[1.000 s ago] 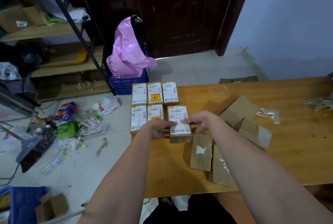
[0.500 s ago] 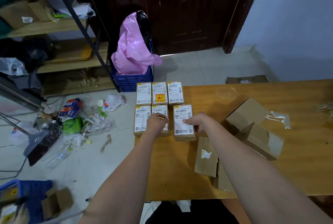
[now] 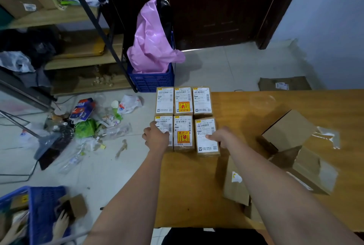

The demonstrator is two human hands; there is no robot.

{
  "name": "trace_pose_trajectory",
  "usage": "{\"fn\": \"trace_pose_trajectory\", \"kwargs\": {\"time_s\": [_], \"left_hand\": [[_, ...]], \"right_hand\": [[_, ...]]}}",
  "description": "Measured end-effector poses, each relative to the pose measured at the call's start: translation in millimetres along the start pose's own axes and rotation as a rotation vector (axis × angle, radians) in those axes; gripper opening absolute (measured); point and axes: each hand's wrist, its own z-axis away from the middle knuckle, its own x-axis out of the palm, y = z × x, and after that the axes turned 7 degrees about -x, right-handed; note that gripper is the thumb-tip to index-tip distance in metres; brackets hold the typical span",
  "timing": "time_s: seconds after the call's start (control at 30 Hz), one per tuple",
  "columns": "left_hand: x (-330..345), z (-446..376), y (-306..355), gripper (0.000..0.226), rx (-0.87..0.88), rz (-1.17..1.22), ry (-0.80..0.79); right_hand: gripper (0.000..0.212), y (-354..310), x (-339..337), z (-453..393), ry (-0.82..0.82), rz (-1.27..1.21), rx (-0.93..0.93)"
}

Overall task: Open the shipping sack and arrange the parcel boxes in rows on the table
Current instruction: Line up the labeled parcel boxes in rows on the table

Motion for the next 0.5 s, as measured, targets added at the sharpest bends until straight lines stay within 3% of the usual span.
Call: {"fn": "trace_pose_trajectory", "kwargs": {"time_s": [0.1, 0.3, 0.5], "left_hand": [[0, -9, 0, 0.066, -0.039, 0.003, -0.066], [6, -26, -5, 0.068, -0.084, 0.037, -0.143], [7, -31, -3, 0.043, -0.087, 0.127, -0.153]], "right_hand": [[0.062, -5, 0, -1, 0.034, 0.045, 0.006], [0.055, -9, 2, -11, 0.062, 0.073, 0.015], [0.053, -11, 1, -20, 0.066, 0.117, 0.041]]}}
